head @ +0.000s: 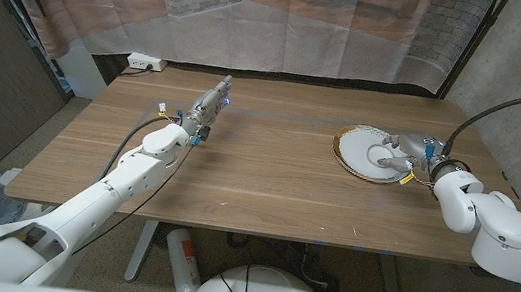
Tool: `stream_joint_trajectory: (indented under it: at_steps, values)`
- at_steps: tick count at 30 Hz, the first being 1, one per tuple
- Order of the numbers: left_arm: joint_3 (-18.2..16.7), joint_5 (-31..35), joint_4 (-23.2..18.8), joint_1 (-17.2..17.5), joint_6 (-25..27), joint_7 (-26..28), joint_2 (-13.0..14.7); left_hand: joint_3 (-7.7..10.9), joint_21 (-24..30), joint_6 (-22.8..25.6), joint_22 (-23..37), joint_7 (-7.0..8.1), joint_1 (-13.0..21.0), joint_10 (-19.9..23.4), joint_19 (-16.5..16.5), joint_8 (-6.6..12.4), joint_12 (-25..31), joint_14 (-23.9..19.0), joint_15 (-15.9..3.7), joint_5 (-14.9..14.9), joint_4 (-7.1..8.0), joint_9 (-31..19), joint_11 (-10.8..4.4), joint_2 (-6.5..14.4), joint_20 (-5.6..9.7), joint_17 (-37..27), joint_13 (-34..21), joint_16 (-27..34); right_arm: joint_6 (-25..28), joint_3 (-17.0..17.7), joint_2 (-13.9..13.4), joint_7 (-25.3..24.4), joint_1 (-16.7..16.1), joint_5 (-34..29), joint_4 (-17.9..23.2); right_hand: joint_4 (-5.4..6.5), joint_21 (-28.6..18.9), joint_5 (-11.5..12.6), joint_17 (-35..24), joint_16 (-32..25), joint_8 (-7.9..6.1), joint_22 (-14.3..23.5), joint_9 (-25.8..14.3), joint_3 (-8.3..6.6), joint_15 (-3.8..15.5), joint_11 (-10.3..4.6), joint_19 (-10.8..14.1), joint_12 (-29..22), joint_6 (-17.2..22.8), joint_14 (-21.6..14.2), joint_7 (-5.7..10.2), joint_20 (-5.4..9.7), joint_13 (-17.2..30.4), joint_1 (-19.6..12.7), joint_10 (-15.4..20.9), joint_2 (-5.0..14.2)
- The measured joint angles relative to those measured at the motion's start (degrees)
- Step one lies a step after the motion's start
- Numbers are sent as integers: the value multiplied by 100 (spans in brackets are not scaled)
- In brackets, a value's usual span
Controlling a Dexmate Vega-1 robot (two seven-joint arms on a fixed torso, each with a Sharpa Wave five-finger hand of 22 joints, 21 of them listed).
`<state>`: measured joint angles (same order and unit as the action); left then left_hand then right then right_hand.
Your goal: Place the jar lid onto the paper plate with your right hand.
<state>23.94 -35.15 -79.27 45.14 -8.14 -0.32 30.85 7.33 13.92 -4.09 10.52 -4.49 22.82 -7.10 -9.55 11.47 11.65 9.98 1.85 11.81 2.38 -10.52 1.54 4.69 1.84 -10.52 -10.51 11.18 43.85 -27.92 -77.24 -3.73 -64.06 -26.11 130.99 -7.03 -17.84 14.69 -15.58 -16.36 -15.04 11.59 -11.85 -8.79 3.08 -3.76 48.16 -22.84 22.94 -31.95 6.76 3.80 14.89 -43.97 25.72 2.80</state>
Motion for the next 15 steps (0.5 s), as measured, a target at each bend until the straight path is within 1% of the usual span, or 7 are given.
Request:
stream_joint_trajectory:
  at_steps: [5, 7, 9, 10, 15]
  values:
    - [-15, -3, 1, 3, 0, -4, 13, 0, 0, 0, 0, 0, 0, 0, 0, 0, 0, 0, 0, 0, 0, 0, 0, 0, 0, 0, 0, 0, -71, -26, 135, 96, 90, -149, -67, 0, 0, -15, 0, 0, 0, 0, 0, 0, 0, 0, 0, 0, 31, 0, 31, 0, 0, 0, 0, 0]
    - [-19, -4, 1, 3, 0, -4, 16, 0, 0, 0, 0, 0, 0, 0, 0, 0, 0, 0, 0, 0, 0, 0, 0, 0, 0, 0, 0, 0, -80, -26, 165, 123, 101, -188, -81, 0, 0, -15, 0, 0, 20, 0, 0, 0, -18, 0, 0, 0, 31, -18, 31, 0, 0, 0, -1, 0]
    - [-21, -4, 4, 3, 0, -4, 18, 0, -27, 0, 0, 0, 0, 0, 0, 0, 0, 0, 0, 0, 0, 0, 0, 0, 0, 0, 0, 0, -91, -26, 165, 149, 101, -227, -81, 0, 0, -15, 1, 0, 23, 0, 0, 0, -20, 0, 0, 0, 31, -20, 31, 0, 0, 0, -1, 0]
    - [-22, -5, 6, 3, -3, -9, 18, 0, -41, 0, 0, 0, 0, 0, 0, 0, 0, 0, 0, 0, 0, 0, 0, 0, 0, 0, 0, 0, -98, -22, 221, 162, 114, -250, -111, 0, 0, -15, 1, 0, 23, 0, 0, 0, -21, 0, 0, 0, 31, -20, 31, 0, 0, 0, -1, 0]
    - [-22, -9, 35, -11, -12, -23, 18, 0, -42, 0, 0, 0, 0, 0, 0, 0, 0, 0, 0, 0, 0, 0, 0, 0, 0, 0, 0, 0, -107, 22, 282, 190, 115, -305, -135, 0, 0, -15, 1, 0, 23, 0, 0, 0, -21, 0, 0, 0, 30, -20, 30, 0, 1, 0, -1, 0]
